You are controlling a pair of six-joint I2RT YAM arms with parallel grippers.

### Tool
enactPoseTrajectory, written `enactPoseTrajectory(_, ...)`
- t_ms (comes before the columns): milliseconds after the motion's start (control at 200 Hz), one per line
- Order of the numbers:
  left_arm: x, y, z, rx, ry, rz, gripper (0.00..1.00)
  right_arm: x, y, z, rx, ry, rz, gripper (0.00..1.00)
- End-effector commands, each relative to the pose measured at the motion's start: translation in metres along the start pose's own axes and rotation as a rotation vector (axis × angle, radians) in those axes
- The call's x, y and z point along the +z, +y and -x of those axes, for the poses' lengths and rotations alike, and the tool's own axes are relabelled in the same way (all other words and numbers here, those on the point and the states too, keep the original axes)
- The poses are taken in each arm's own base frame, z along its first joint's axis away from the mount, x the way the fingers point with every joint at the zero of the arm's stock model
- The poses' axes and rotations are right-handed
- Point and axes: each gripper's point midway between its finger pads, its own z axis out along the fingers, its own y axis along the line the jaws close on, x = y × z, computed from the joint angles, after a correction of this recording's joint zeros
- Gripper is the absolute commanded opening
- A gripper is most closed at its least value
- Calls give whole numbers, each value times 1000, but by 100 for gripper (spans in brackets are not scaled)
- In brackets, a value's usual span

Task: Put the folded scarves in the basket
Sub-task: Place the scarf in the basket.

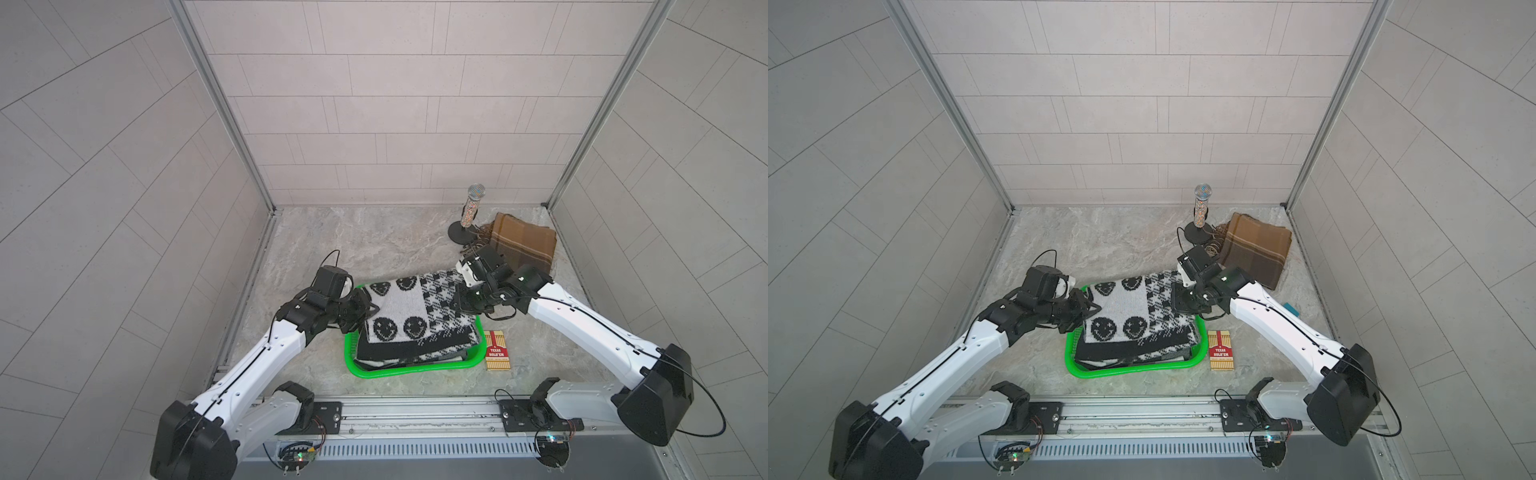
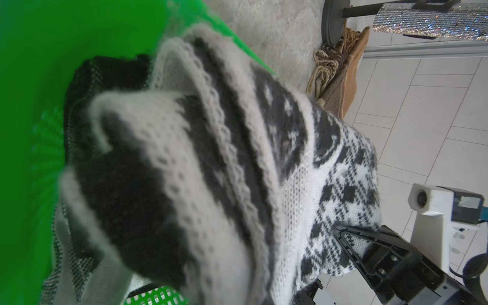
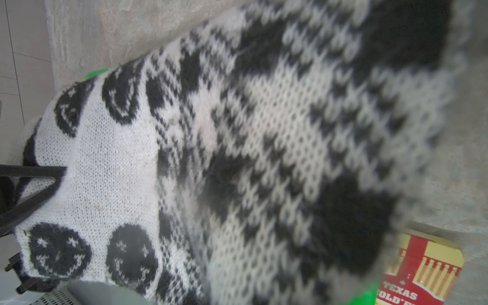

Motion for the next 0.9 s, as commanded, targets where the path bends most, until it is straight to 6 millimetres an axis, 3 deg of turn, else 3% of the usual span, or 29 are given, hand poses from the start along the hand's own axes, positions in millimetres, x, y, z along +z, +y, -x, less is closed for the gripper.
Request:
enactPoseTrajectory(0,10,7,4,32,-13,12,0,7,-7,11,-20,-53,-40,0)
enactPoseTrajectory(210,21,26,8,37,-34,62,0,29,-15,5,-15,-3,-65,0)
enactPoseTrajectory(340,29,41,5,33,-19,92,0,44,-32,-3,1,24,-121,0)
enactPoseTrajectory(800,30,69,5,77,-36,190,1,62,-54,-19,37,47,-176,0)
enactPoseTrajectory(856,27,69,6,83,-50,194,4,60,-54,-19,37,43,-177,0)
enactPoseTrajectory(891,24,67,7,87,-60,195,12,58,-53,-18,32,35,-177,0)
